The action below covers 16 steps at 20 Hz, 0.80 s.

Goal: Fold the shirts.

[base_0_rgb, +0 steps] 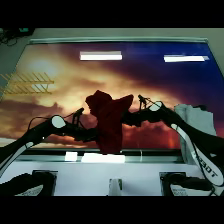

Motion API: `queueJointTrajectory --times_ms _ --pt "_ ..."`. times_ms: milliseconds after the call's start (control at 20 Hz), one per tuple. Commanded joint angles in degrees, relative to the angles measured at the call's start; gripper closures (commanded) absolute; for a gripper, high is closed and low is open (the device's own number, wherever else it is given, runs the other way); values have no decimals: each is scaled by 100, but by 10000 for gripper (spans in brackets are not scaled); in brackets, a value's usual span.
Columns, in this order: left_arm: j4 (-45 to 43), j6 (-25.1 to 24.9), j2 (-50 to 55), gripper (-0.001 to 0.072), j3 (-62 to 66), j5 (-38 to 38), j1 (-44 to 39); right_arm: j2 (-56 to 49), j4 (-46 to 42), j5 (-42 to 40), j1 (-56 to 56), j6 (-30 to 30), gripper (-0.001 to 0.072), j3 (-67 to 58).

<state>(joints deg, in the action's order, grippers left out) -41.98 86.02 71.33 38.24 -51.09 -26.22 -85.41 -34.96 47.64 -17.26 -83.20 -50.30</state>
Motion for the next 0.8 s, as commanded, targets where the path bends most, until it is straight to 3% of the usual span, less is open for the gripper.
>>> queueJointTrajectory --times_ms 0,150,400,500,750 --pt "-2 -160 -74 676 11 203 15 -28 188 -138 -20 354 691 -2" --pt "-289 -214 -402 677 251 199 103 350 -37 107 120 654 692 -76" --pt "-863 -339 -1547 678 1624 205 1075 2225 -1239 284 874 710 691 -1019" --pt "-929 -721 -2009 677 2433 245 1582 3012 -1633 24 1215 710 691 -1631" --pt "-896 -780 -2973 677 4389 1204 2109 4601 -2479 -382 1521 623 690 -3053"
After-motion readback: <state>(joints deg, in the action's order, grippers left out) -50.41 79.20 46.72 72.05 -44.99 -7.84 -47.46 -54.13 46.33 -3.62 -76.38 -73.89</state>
